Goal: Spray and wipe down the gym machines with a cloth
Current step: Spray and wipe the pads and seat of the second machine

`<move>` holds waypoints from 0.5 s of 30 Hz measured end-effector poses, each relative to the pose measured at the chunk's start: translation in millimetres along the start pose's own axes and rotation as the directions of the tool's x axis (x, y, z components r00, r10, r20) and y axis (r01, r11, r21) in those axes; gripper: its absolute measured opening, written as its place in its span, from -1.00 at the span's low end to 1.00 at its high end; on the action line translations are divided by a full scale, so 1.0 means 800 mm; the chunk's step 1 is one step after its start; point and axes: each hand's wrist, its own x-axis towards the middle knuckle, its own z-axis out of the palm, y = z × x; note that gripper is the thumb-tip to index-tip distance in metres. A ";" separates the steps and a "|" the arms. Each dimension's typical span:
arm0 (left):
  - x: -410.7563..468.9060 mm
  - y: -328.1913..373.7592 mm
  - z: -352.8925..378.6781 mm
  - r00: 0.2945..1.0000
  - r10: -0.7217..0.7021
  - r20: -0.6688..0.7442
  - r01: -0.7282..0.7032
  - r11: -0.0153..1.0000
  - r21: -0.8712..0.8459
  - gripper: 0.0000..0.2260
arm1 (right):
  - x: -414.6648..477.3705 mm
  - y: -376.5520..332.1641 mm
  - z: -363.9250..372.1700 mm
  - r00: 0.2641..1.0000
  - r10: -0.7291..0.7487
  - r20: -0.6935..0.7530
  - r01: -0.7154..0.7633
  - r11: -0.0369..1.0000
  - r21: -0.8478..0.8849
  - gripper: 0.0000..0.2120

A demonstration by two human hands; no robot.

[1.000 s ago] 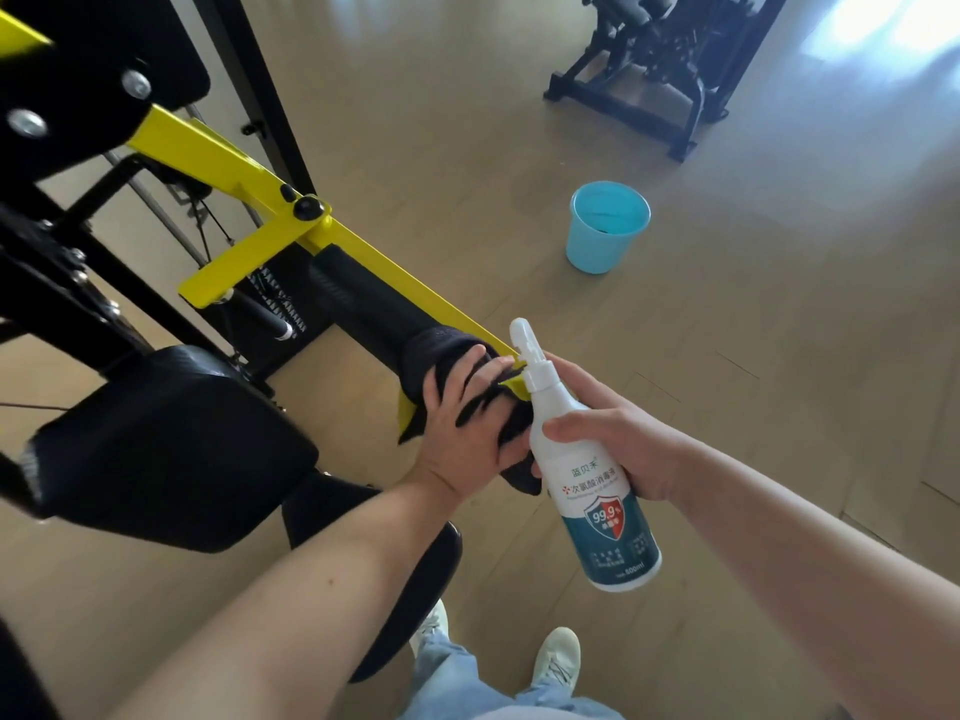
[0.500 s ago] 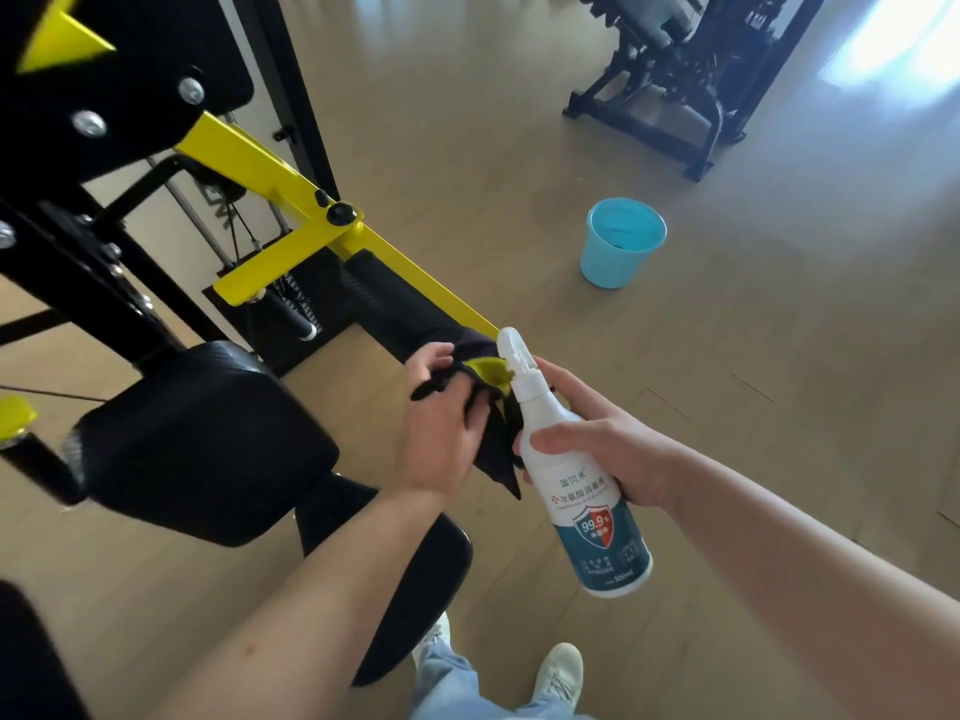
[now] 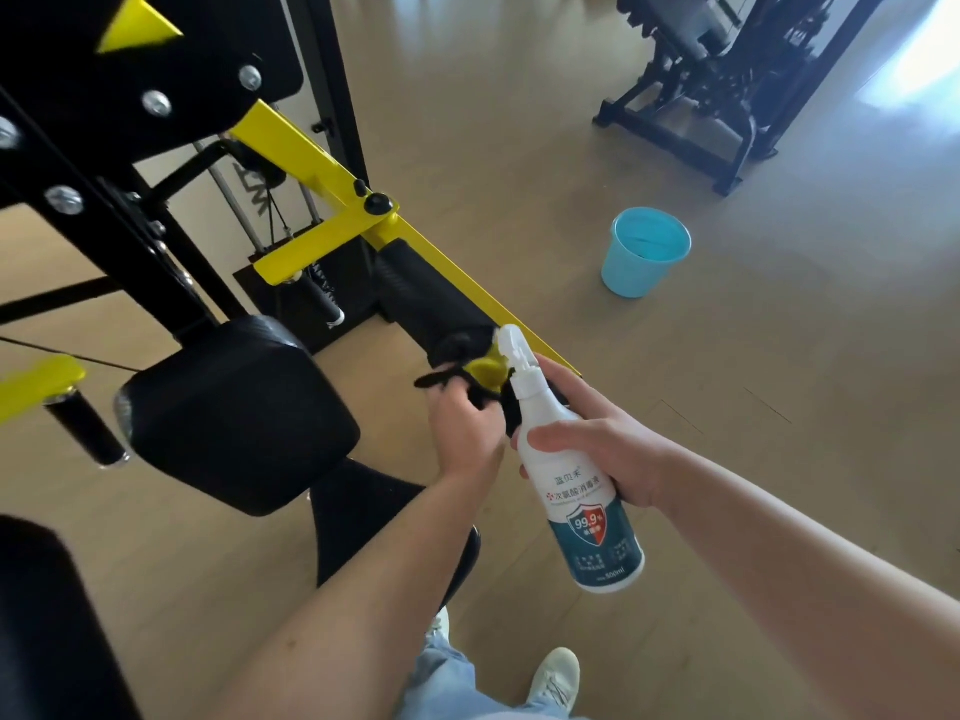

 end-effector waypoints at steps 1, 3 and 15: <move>-0.002 -0.009 0.001 1.000 -0.018 0.021 0.018 1.000 -0.014 -0.81 | 0.001 -0.002 0.002 1.000 0.003 0.004 -0.003 1.000 -0.019 -0.16; 0.006 -0.016 -0.003 0.999 -0.036 0.040 0.038 0.999 -0.039 -0.84 | 0.003 -0.005 0.005 1.000 0.010 0.007 -0.010 0.998 -0.058 -0.15; 0.181 0.000 -0.046 0.961 -0.100 -0.259 0.076 0.992 -0.098 -0.75 | 0.053 -0.035 0.029 0.999 0.030 -0.016 -0.031 0.993 -0.111 -0.12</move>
